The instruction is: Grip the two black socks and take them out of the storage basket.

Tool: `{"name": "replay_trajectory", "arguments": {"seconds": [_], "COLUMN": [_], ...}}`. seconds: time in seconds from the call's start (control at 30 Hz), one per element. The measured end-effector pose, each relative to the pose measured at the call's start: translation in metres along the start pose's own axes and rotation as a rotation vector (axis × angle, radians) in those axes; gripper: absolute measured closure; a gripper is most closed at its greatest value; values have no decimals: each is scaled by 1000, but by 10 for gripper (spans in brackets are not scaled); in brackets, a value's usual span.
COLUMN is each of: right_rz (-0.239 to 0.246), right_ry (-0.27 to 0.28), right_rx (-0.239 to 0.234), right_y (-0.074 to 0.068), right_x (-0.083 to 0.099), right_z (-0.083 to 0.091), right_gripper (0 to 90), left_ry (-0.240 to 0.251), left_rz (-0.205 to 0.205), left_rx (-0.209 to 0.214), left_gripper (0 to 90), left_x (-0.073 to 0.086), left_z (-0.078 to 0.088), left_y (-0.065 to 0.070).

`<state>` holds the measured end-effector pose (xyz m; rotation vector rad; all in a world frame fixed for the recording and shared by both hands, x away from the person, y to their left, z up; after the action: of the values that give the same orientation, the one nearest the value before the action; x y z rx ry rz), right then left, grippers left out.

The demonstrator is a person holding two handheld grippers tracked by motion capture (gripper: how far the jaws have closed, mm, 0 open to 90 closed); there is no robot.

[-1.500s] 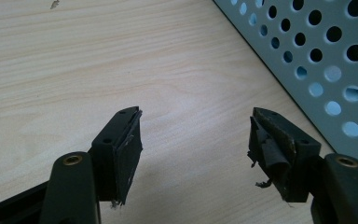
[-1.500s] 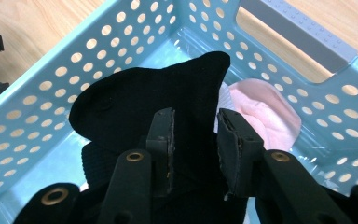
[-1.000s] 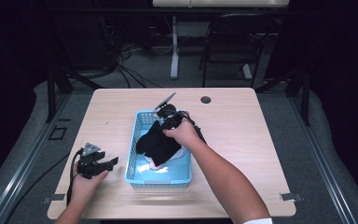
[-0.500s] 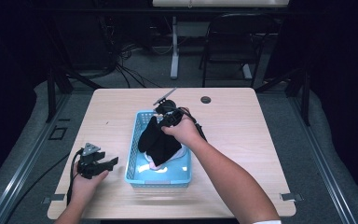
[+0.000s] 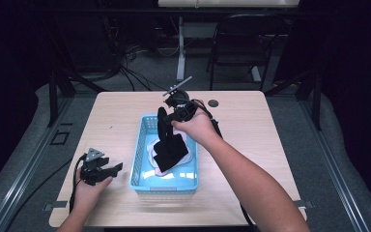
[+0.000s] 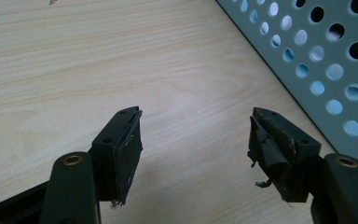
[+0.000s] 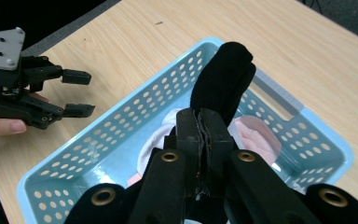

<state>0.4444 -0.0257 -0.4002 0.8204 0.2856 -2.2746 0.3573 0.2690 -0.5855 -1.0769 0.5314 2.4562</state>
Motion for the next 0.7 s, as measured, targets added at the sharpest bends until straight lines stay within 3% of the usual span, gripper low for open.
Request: {"name": "replay_trajectory", "arguments": {"seconds": [0.4, 0.7], "right_rz": [8, -11], "right_ry": [43, 81], "right_rx": [13, 33], "right_y": [5, 22], "right_x": [-3, 7], "right_z": [28, 56], "right_gripper": [875, 876], "left_ry": [0, 1], "left_rz": [0, 5], "left_rx": [-2, -2], "left_gripper": [346, 346], "left_x": [0, 0], "left_z": [0, 0], "left_y": [0, 0]}}
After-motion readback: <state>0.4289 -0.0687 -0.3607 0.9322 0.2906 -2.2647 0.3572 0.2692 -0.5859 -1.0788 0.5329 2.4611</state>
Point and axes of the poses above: each handheld gripper's, and its own axes: z roughly backward along the jaws, x roughly out of its underside, y roughly to its right, the point moved 2 cm from there along -z, roughly forward along the jaws, and after that the axes turned 9 degrees about x, right-handed, at the moved point
